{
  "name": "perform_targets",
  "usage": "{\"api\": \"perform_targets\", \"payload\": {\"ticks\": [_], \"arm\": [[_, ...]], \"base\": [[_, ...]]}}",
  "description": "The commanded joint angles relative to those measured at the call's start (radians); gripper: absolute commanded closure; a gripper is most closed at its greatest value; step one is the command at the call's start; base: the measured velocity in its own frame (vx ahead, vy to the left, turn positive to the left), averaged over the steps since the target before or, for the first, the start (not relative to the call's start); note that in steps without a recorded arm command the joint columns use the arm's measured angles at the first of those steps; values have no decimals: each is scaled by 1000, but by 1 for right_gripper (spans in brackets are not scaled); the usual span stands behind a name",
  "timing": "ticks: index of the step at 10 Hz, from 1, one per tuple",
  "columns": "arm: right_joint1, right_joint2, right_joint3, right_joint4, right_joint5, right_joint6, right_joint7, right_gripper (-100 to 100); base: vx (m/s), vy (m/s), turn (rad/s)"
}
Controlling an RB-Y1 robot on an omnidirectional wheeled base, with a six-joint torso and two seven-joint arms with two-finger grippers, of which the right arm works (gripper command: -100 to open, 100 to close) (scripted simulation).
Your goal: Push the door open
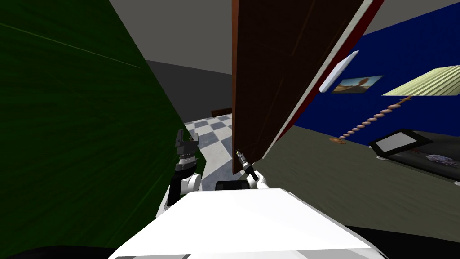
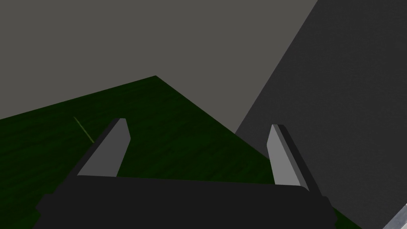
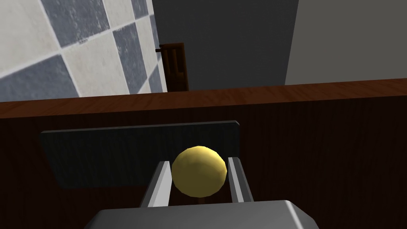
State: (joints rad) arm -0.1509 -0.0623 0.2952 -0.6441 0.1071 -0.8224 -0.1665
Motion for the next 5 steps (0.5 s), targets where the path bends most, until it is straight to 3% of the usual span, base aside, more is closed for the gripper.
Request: {"api": "perform_targets", "payload": {"ticks": [1,5], "arm": [[1,-8,-2,-1,-25,1,23,100],[3,-17,-6,-3,-71,2,65,100]], "base": [[104,42,-54],[161,53,-55]]}}
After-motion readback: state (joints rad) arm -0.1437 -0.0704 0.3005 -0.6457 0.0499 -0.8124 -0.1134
